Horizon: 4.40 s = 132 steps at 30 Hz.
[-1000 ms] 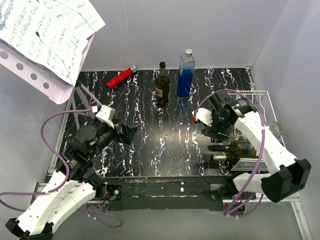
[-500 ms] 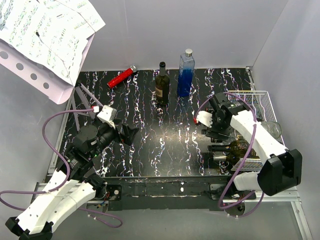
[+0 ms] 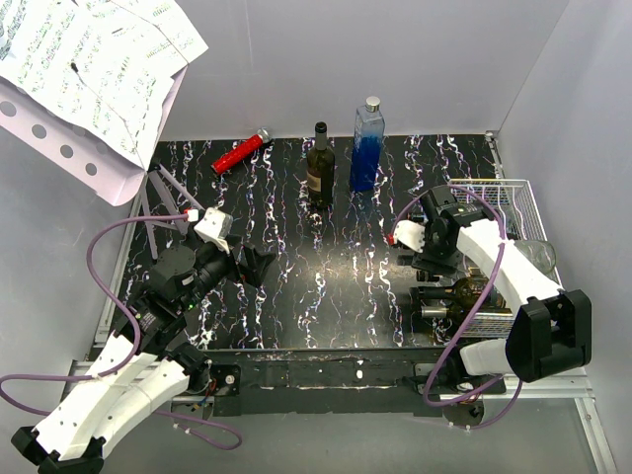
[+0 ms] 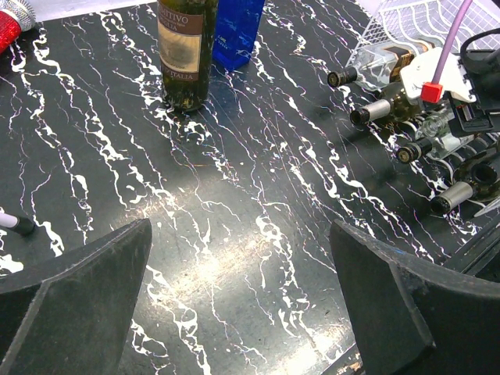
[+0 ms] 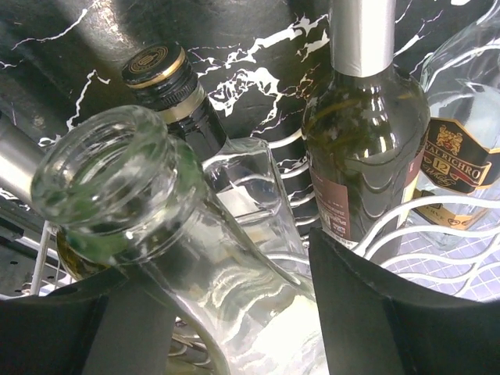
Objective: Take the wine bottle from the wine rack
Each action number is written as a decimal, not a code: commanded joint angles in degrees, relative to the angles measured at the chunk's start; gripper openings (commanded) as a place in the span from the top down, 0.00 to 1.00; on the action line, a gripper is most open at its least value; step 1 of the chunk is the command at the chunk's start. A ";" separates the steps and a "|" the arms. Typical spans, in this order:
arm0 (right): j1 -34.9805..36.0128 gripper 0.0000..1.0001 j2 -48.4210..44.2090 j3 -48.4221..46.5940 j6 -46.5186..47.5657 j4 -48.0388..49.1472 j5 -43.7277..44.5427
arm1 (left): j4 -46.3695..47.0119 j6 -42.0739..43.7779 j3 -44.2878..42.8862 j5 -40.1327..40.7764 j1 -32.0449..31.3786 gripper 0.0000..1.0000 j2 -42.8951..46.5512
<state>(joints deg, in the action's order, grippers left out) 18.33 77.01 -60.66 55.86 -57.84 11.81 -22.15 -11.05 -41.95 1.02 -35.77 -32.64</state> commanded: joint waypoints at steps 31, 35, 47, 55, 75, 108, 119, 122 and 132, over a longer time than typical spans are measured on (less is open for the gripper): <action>-0.40 0.99 -7.84 -17.73 -0.48 -6.40 -7.33 | 0.79 0.77 0.21 1.27 -0.27 0.02 0.83; -0.40 0.99 -7.76 -22.29 -1.19 -7.46 -9.79 | 0.79 0.77 0.21 1.27 -0.27 0.02 1.00; 0.48 0.99 -6.88 -30.21 -3.30 -8.42 -8.56 | 0.71 0.77 0.21 1.36 -0.27 0.02 1.09; 1.36 0.99 -6.35 -35.75 -7.25 -6.05 -8.04 | 0.71 0.85 0.21 1.62 -0.27 0.02 0.74; 9.62 0.99 -2.74 -51.40 -23.92 8.16 -11.18 | 0.62 0.94 0.12 1.97 -0.27 0.02 0.91; 0.66 0.99 11.84 -17.03 -54.09 84.65 1.63 | 0.36 0.94 0.38 2.50 -0.27 0.02 1.44; -2.24 0.99 16.41 -15.37 -58.05 88.51 1.37 | 0.62 1.12 0.38 2.68 -0.18 0.02 0.39; -2.24 0.96 16.59 -13.61 -58.40 90.10 0.93 | 0.71 1.20 0.38 2.68 -0.27 0.02 0.04; -2.24 0.42 16.41 -13.51 -57.44 85.63 1.98 | 0.71 1.20 0.29 2.59 -0.27 0.02 -0.40</action>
<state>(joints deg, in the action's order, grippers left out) 16.25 96.88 -71.79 -1.50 17.74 12.53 -22.20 -10.48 -41.91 2.79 -35.77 -33.17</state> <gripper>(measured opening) 0.513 0.981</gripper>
